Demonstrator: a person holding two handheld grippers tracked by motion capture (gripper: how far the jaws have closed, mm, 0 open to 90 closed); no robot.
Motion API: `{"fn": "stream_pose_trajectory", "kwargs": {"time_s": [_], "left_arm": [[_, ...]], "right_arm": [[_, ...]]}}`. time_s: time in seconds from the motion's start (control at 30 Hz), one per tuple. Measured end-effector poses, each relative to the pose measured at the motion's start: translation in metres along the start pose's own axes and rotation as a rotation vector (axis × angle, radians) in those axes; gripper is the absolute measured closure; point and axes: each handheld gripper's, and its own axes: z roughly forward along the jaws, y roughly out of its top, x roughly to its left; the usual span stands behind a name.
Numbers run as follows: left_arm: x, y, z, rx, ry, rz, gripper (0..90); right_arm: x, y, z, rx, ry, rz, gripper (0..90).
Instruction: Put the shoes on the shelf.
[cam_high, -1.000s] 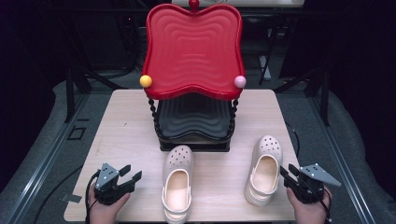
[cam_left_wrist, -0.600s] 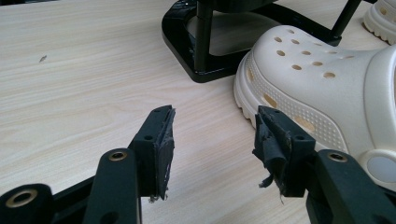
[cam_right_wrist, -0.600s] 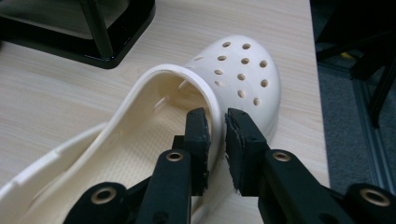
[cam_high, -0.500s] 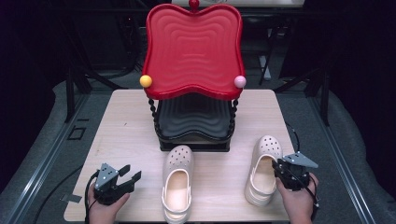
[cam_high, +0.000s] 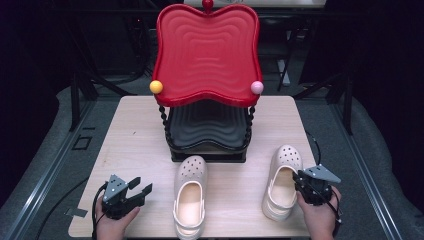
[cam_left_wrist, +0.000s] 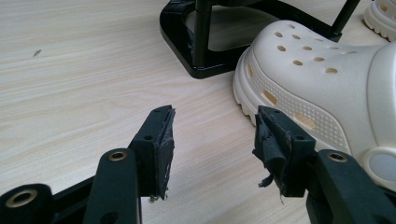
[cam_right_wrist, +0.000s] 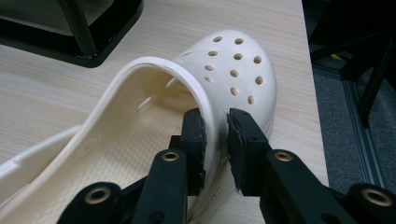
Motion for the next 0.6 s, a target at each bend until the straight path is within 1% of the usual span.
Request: {"fn": "stream_pose_trajectory", "kwargs": {"time_s": [0.1,0.2,0.27,0.33,0.4,0.43,0.53,0.57,0.6], "left_arm": [[0.0,0.0,0.0,-0.001,0.0,0.0,47.6],[0.0,0.0,0.0,-0.001,0.0,0.0,47.5],[0.0,0.0,0.0,-0.002,0.0,0.0,47.5],[0.0,0.0,0.0,-0.001,0.001,-0.001,47.6],[0.0,0.0,0.0,-0.001,0.001,-0.002,47.6],[-0.001,0.0,-0.001,-0.001,0.003,-0.001,47.5],[-0.001,0.0,-0.002,-0.004,0.003,-0.002,47.6],[-0.001,0.0,-0.002,-0.004,0.003,-0.002,47.5],[-0.001,0.001,-0.002,-0.004,0.003,-0.002,47.5]], "right_arm": [[-0.001,-0.001,-0.002,-0.001,0.0,0.0,80.6],[0.0,-0.001,-0.006,0.009,-0.015,-0.021,82.3],[0.001,-0.002,-0.008,0.002,-0.006,-0.018,82.7],[0.002,-0.002,-0.012,0.006,-0.008,-0.028,83.5],[0.003,-0.001,-0.015,0.003,0.001,-0.023,83.8],[0.004,-0.001,-0.02,0.003,0.017,-0.008,84.1],[0.011,0.001,-0.028,0.003,0.044,-0.011,84.2],[0.011,0.001,-0.028,0.003,0.044,-0.011,84.2],[0.014,0.003,-0.03,0.005,0.048,-0.022,84.2]]}}
